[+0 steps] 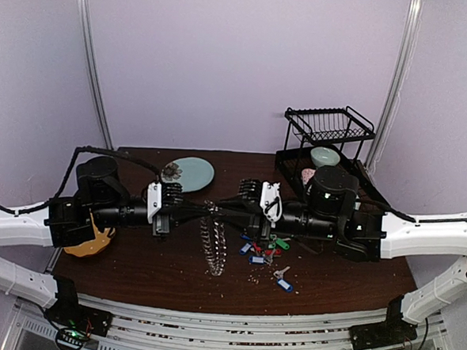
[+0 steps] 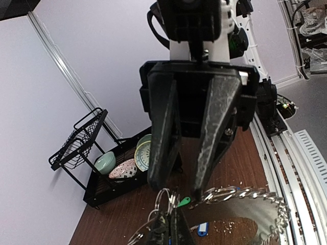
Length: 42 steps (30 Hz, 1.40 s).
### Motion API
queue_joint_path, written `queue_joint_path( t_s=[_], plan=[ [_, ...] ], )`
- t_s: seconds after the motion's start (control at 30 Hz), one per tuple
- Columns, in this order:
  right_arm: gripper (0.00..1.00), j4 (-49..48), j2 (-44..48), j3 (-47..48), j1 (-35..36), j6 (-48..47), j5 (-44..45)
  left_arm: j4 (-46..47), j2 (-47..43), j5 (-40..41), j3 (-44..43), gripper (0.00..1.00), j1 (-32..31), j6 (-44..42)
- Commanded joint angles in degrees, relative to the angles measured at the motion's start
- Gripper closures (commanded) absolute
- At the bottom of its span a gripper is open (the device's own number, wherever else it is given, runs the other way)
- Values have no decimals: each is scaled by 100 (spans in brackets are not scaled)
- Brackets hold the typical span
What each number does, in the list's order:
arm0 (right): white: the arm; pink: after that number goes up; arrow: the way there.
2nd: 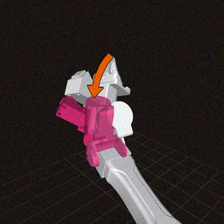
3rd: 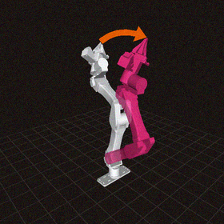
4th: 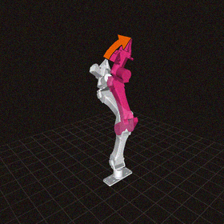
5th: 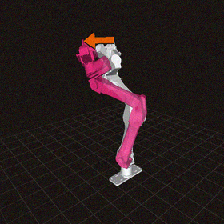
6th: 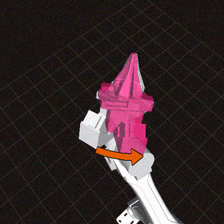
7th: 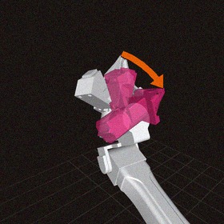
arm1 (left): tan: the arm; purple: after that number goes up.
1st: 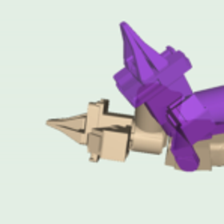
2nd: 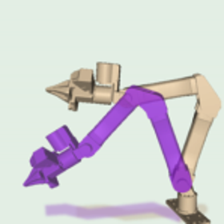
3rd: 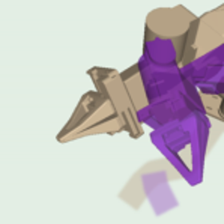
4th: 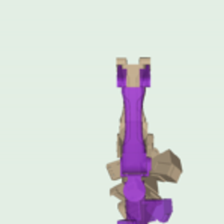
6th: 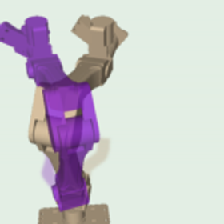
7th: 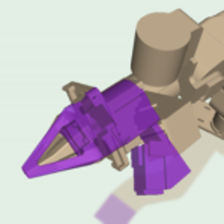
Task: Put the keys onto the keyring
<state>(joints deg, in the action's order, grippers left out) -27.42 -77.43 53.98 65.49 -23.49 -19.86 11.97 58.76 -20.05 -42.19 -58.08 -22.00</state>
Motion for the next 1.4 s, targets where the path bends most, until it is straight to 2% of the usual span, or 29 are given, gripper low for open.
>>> queue_joint_path(
  t_s=[0.0, 0.17, 0.27, 0.4, 0.53, 0.6, 0.7, 0.77, 0.9, 0.97, 1.0, 1.1, 1.17, 1.3, 1.37],
  plan=[
    [69, 191, 287, 124, -29, 102, -6, 390, -364, 136, 199, 100, -19, -491],
    [58, 711, 632, 139, -369, 648, -580, 0, -501, -40, 212, 100, -19, -1418],
    [54, 1141, 739, 158, -771, 1755, -817, -146, -520, -148, 190, 100, -19, -1765],
    [51, 2158, 709, 152, -1361, 3300, 221, -254, -530, -19, 221, 100, -19, -1954],
    [51, 4174, 303, 298, -1498, 3961, 1999, -83, -531, -47, 376, 100, -19, -1829],
    [52, 4967, -91, 359, -1513, 4248, 2335, -77, -496, -80, 404, 100, -19, -1804],
    [57, 5486, -503, 393, -1514, 4632, 2104, -45, -479, -97, 412, 100, -19, -1719],
    [61, 5647, -683, 262, -1517, 4891, 2031, 16, -494, -37, 480, 100, -19, -1696],
    [60, 5596, -824, -185, -1524, 5568, 1934, 64, -503, -7, 528, 100, -19, -1651],
    [51, 5347, -843, -430, -1491, 5959, 1778, 84, -501, -11, 528, 100, -19, -1633],
    [49, 5244, -858, -518, -1424, 6128, 1784, 97, -508, -8, 542, 100, -19, -1638],
    [53, 4987, -948, -623, -1302, 6358, 1719, 150, -542, 42, 595, 100, -19, -1623],
    [60, 4863, -1046, -634, -1264, 6405, 1545, 157, -557, 63, 607, 100, -19, -1615],
    [63, 4710, -1284, -634, -1239, 6424, 1355, 178, -575, 87, 624, 100, -19, -1617],
    [68, 4738, -1351, -626, -1241, 6425, 1362, 183, -569, 98, 627, 100, -19, -1615]
  ],
)
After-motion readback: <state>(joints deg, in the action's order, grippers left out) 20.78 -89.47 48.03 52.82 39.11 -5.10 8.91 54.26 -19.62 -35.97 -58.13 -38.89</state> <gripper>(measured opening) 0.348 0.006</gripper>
